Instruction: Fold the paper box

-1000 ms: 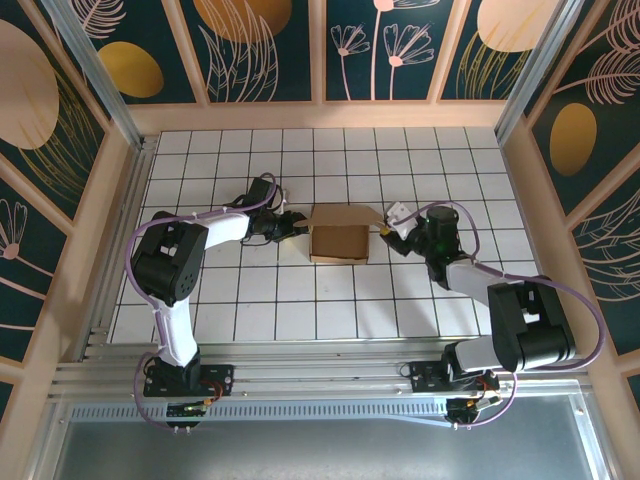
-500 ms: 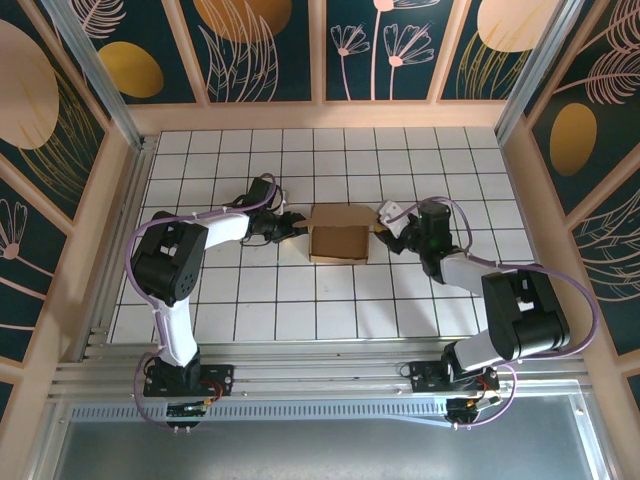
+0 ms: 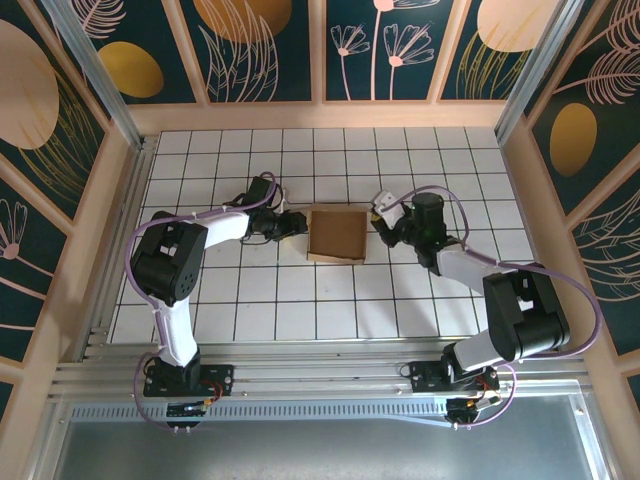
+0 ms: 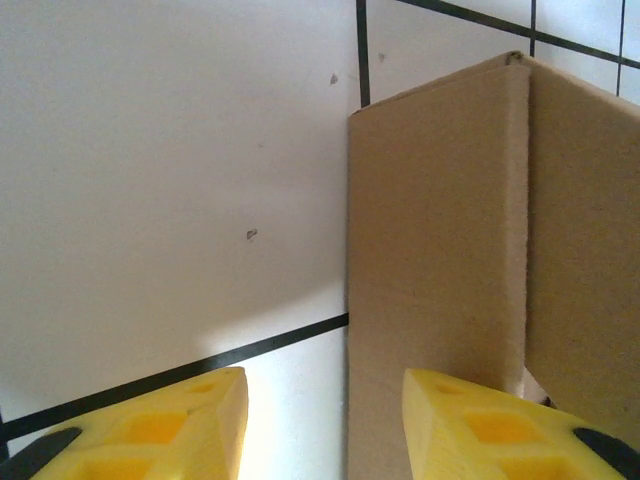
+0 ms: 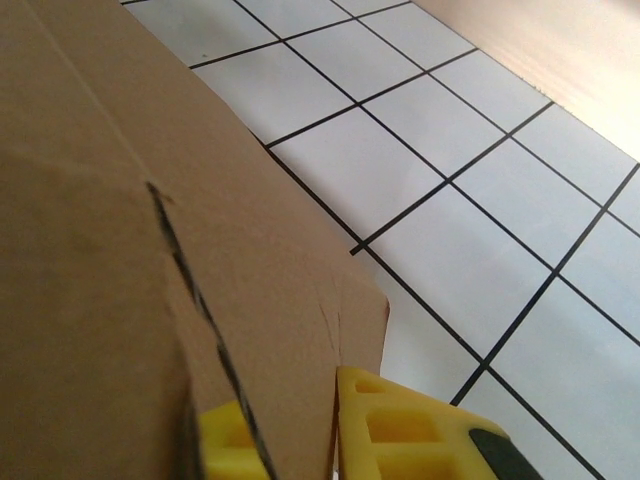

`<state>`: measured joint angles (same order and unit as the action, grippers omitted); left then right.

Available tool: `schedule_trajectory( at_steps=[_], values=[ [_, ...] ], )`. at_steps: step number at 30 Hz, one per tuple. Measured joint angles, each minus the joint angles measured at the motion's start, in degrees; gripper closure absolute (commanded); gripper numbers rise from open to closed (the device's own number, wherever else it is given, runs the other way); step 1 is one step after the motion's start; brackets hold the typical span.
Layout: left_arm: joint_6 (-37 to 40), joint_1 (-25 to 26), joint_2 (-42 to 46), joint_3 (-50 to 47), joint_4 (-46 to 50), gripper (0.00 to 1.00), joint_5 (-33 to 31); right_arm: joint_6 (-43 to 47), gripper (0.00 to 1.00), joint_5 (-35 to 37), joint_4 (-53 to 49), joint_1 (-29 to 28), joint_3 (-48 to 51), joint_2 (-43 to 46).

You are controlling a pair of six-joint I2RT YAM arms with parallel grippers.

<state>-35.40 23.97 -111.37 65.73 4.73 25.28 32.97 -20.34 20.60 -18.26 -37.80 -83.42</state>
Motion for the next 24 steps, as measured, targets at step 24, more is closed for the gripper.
schedule_trajectory(
  at_steps=[24],
  values=[
    [0.0, -0.1, -0.1, 1.8, 0.5, 0.56, -0.3, -29.7, 0.95, 12.0, -20.7, -6.3, -21.6, -8.8]
  ],
)
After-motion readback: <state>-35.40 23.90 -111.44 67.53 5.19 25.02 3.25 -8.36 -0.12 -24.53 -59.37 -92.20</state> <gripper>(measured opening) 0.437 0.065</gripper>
